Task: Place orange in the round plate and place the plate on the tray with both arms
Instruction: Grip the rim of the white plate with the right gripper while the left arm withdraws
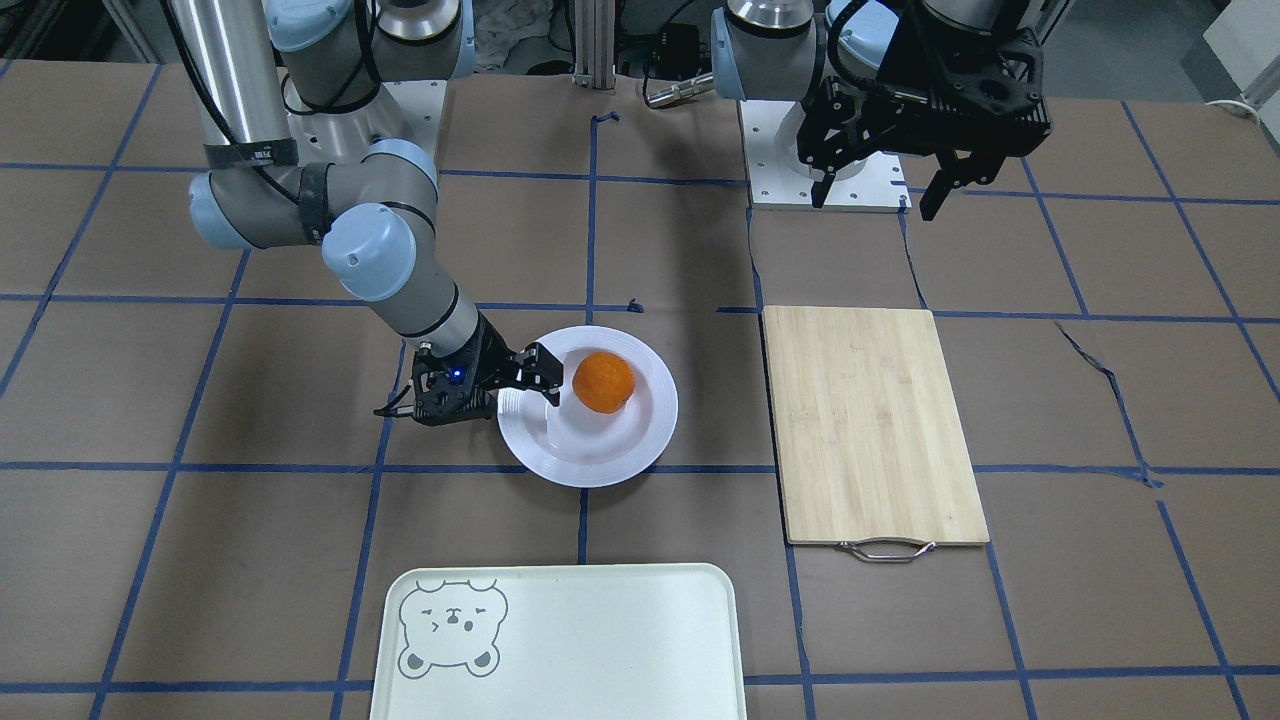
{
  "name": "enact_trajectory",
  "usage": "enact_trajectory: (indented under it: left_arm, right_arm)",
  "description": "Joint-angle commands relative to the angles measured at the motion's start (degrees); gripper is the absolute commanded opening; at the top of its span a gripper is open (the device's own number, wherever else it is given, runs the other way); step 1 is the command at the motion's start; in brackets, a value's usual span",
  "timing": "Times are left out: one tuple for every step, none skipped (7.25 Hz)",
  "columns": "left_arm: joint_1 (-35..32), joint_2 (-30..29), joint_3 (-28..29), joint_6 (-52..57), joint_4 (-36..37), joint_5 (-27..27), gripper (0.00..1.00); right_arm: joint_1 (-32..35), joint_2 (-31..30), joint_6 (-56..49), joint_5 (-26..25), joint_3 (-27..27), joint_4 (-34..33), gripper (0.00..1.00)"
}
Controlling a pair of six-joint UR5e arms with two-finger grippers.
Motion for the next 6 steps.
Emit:
enact_trajectory:
  left_arm:
    - [0.1,0.0,0.0,0.0,0.1,0.4,1.0]
    - [0.1,0.0,0.0,0.0,0.3,0.3,1.0]
    - [0.2,0.0,0.0,0.0,0.3,0.3,1.0]
    - [0.2,0.0,0.0,0.0,0.3,0.2,1.0]
    - [0.2,0.0,0.3,0.0,0.3,0.7,1.0]
    - [0.3,0.0,0.0,0.0,0.3,0.2,1.0]
  right_arm:
    - [0.0,0.7,0.0,0.7,0.7,-1.3,0.94]
    - [0.1,0.9,0.6,0.8,0.6,-1.1,0.84]
    - [0.1,1.0,1.3,0.7,0.6,-0.9,0.63]
    - [0.1,1.0,1.4,0.7,0.6,-0.7,0.44]
    - [0.1,1.0,1.5,0.7,0.6,-0.6,0.29]
    - [0.1,0.9,2.7,0.6,0.2,-0.6,0.17]
